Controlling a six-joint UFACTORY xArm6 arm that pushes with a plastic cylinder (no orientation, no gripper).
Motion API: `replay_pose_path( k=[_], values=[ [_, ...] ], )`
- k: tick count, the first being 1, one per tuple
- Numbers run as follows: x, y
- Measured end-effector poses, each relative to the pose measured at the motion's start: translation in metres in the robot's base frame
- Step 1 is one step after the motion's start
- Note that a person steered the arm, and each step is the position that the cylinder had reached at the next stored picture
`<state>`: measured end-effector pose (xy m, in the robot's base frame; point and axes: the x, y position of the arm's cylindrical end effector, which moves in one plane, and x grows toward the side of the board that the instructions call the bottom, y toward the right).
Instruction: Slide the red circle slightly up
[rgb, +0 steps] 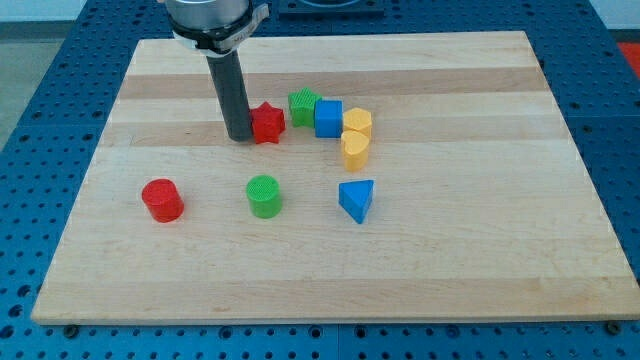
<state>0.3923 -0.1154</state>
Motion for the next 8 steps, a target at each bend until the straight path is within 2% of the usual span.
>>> replay_pose_path(
  k=[2,4,7,8],
  values=[
    [0.003,0.027],
    [0.003,0.013],
    [0.004,-0.111],
    [0.024,-0.153]
  ],
)
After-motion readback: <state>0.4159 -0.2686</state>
